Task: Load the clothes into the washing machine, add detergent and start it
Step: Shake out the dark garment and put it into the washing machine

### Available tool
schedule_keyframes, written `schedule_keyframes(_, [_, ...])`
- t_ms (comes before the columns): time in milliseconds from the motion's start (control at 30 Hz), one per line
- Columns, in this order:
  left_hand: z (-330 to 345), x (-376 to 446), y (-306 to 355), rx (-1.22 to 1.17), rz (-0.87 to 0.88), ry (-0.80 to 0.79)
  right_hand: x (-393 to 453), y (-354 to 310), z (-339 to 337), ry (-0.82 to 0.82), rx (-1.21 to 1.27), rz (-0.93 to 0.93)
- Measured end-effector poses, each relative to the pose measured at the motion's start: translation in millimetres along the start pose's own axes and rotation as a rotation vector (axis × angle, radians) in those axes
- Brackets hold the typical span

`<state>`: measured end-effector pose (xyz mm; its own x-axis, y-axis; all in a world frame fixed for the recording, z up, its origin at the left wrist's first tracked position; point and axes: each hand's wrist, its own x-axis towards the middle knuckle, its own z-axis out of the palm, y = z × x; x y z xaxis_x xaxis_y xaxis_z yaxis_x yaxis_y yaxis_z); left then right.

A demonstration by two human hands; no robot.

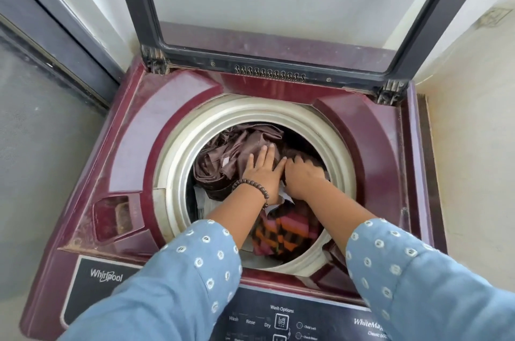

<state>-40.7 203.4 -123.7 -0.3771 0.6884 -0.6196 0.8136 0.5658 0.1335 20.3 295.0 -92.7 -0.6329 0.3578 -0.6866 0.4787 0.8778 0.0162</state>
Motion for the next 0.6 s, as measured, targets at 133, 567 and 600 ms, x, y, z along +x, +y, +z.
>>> schedule_keyframes(133, [-23,-31,-4,-0.006,-0.063,0.184,-22,7,-9,0.203,0.027,-0.074])
schedule_keyframes(567, [-88,-146,68,0.035,-0.109,0.618,-151,54,-29,0.694,0.073,-0.138])
schedule_keyframes(600, [-95,-150,81,0.050,-0.088,0.637,-162,64,-29,0.720,0.083,-0.123])
